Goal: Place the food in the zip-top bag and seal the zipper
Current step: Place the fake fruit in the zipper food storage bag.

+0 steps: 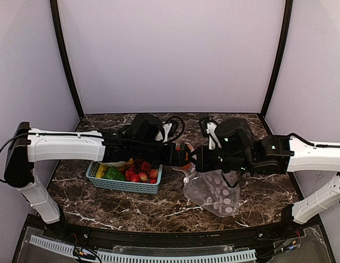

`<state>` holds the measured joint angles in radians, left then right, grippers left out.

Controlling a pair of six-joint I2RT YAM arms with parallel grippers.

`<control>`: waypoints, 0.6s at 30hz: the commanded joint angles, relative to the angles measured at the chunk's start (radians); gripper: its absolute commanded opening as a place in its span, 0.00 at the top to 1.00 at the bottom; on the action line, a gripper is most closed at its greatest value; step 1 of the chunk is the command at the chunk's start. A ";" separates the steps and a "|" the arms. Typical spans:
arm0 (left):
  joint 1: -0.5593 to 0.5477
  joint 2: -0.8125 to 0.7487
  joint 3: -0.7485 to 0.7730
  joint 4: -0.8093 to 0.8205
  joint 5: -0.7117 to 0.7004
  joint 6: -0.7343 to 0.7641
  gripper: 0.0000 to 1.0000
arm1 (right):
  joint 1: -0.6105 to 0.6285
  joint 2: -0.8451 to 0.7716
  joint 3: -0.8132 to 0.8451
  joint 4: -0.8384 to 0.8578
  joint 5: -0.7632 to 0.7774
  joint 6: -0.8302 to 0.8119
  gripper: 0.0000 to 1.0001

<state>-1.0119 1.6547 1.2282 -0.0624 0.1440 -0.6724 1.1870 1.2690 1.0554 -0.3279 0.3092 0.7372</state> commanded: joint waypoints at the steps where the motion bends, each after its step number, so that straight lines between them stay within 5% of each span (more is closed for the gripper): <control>1: -0.010 -0.066 0.023 -0.050 0.007 0.031 0.01 | -0.013 -0.013 -0.013 -0.002 0.028 0.015 1.00; 18: -0.011 -0.278 -0.082 -0.149 -0.115 0.010 0.00 | -0.020 -0.017 -0.007 -0.059 0.069 0.049 1.00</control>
<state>-1.0187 1.4319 1.2106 -0.1635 0.0910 -0.6350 1.1732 1.2675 1.0523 -0.3912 0.3599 0.7807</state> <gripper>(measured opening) 0.996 0.005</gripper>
